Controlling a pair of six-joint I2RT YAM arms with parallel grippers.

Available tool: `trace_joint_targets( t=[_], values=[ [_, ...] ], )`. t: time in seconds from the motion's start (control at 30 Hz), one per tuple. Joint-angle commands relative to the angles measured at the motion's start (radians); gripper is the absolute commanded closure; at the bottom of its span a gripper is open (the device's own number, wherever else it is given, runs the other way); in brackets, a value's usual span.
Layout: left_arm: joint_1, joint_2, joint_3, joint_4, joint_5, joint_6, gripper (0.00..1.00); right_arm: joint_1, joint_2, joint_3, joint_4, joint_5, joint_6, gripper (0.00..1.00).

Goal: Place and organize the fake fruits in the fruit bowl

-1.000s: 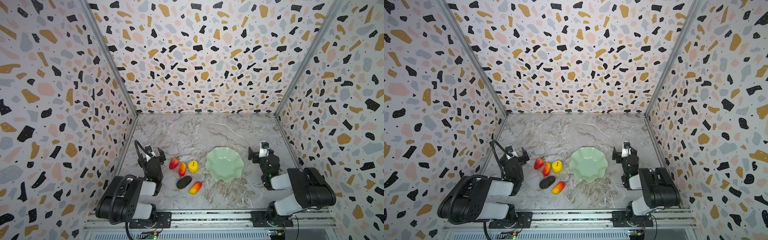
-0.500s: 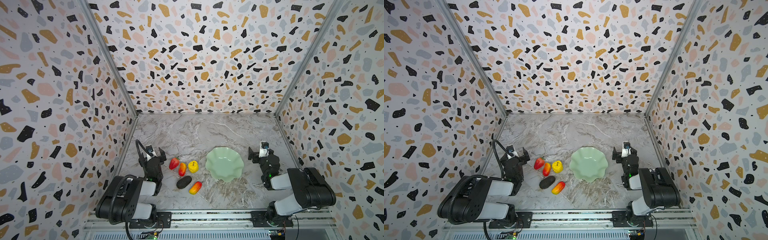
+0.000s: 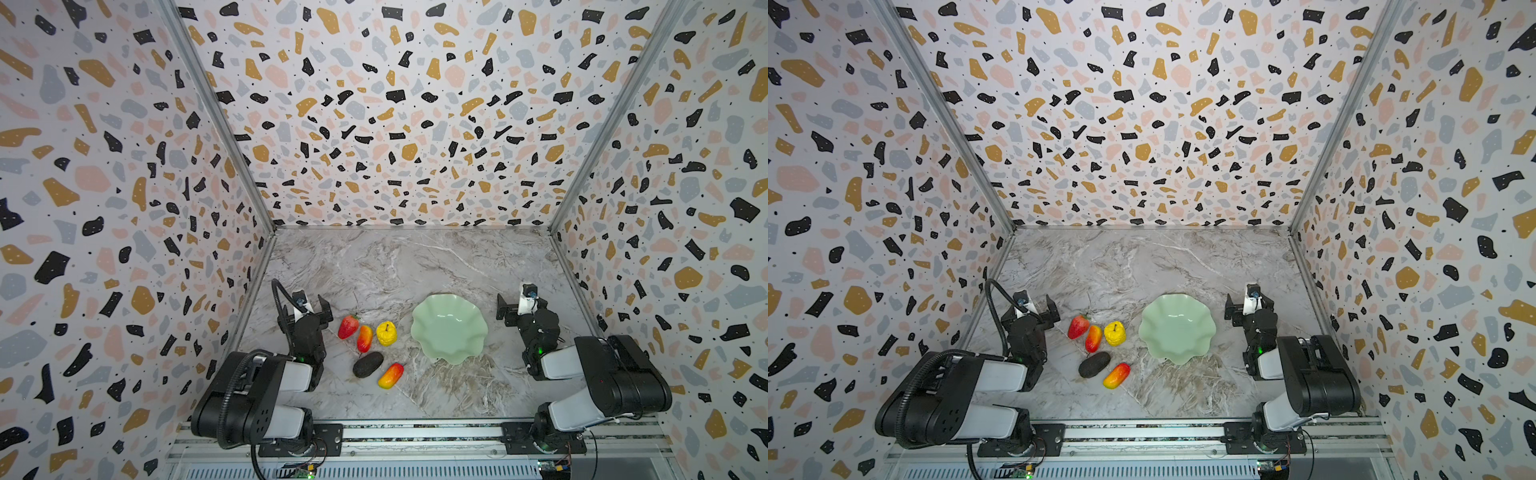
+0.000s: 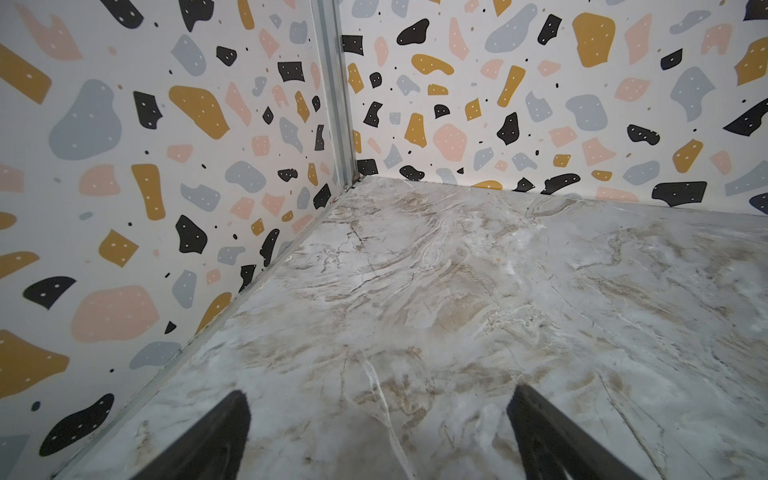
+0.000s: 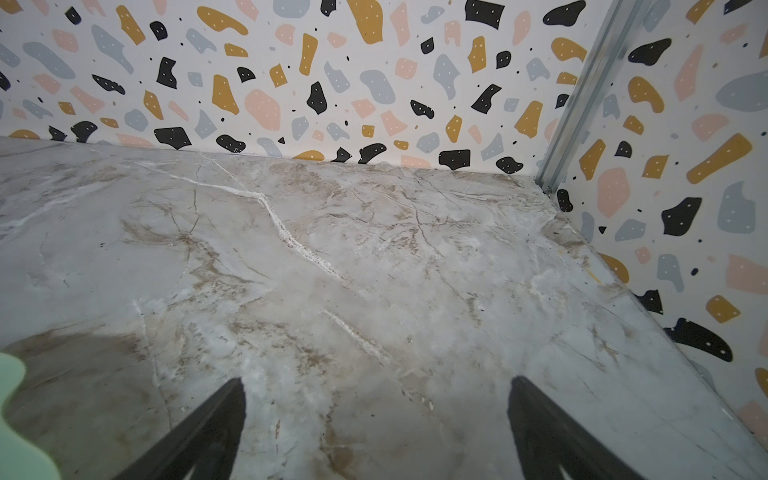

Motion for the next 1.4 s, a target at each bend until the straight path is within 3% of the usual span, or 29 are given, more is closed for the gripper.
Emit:
trace_joint_targets(
  t=[0.0,0.17,0.27,0.4,0.5,0.6,0.7,0.97,1.13,1.37],
  values=[
    [0.006,-0.008,0.014,0.044,0.002,0.013,0.01,0.004,-0.02,0.021,-0.011,0.008,-0.006,0.01],
    [0.006,-0.01,0.012,0.045,0.004,0.013,0.0,0.008,-0.037,0.018,-0.005,0.037,-0.002,0.01],
    [0.005,-0.025,0.024,0.037,0.009,0.019,0.01,0.013,-0.169,0.051,-0.167,0.072,0.006,0.01],
    [-0.002,-0.167,0.268,-0.522,0.003,-0.042,0.0,0.078,-0.353,0.157,-0.459,0.06,-0.031,0.01],
    [-0.005,-0.223,0.454,-0.823,0.086,-0.106,0.0,0.225,-0.429,0.292,-0.706,0.089,-0.061,0.01],
    [-0.015,-0.269,0.636,-1.129,0.153,-0.109,0.0,0.372,-0.456,0.362,-0.802,0.07,-0.079,0.01],
    [-0.017,-0.333,0.776,-1.359,0.191,-0.085,0.0,0.474,-0.407,0.48,-0.944,-0.037,-0.079,0.01],
    [-0.017,-0.461,1.029,-1.776,0.288,0.02,0.0,0.74,-0.143,0.817,-1.351,-0.385,-0.39,0.01],
    [-0.017,-0.461,1.144,-1.919,0.403,0.009,0.0,0.903,0.064,0.971,-1.495,-0.413,-0.54,0.01],
    [-0.019,-0.455,1.212,-2.017,0.46,0.023,0.0,1.014,0.228,1.077,-1.529,-0.402,-0.588,0.05]
  ],
)
